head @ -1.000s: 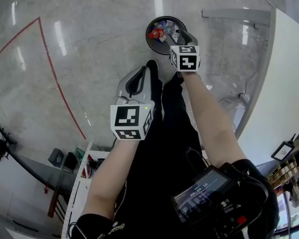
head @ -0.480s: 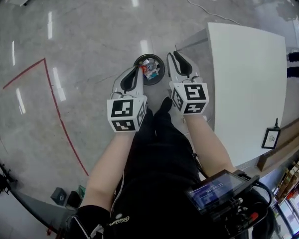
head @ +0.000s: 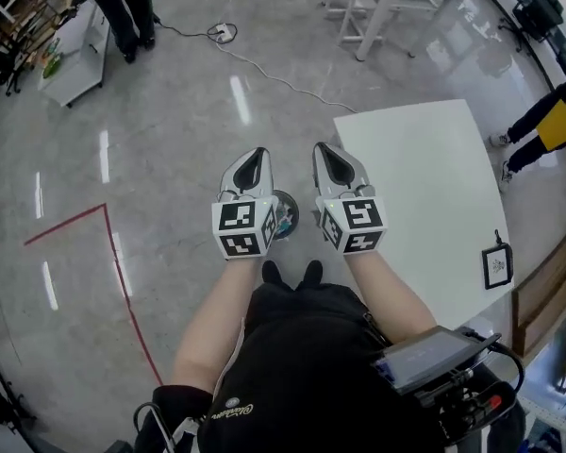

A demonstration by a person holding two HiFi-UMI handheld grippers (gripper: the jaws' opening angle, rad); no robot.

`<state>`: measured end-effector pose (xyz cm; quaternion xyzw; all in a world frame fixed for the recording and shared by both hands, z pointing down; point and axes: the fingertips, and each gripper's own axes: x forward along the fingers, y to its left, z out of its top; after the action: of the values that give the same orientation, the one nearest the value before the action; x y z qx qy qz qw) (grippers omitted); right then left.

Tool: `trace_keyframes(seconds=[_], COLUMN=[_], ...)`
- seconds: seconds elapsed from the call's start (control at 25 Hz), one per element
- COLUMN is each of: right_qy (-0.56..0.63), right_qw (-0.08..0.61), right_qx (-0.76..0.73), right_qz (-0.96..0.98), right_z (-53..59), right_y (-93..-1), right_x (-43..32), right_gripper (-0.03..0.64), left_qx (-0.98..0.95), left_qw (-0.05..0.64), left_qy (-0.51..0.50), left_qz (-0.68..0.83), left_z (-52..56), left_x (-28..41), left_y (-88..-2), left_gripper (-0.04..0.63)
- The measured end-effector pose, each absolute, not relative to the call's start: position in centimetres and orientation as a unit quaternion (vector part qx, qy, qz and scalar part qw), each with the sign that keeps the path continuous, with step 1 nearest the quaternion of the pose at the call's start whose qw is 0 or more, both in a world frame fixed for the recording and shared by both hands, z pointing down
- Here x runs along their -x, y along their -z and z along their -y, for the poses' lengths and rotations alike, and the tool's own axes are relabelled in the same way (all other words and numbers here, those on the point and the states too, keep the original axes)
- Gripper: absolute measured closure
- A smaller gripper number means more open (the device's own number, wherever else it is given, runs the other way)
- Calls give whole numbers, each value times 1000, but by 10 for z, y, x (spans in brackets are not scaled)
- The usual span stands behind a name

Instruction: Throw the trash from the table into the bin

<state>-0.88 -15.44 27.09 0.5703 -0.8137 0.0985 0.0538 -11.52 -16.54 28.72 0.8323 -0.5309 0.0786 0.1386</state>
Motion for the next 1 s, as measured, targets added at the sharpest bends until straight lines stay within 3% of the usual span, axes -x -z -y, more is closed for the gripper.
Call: trace_keyframes(seconds=[0.36, 1.0], right_qy=[-63, -70], right_qw=[20, 22], right_qx=[-568, -555], right_qz=[820, 828], right_z=[145, 150], right_y=[-220, -223], right_x=[-8, -2], right_gripper=[617, 618], left_qx=[-845, -850], left_qw=[68, 64], left_qy=[-46, -43], left_qz=[528, 521], left_z=[163, 156], left_x=[93, 85], left_y=[-225, -224], left_gripper=[588, 588])
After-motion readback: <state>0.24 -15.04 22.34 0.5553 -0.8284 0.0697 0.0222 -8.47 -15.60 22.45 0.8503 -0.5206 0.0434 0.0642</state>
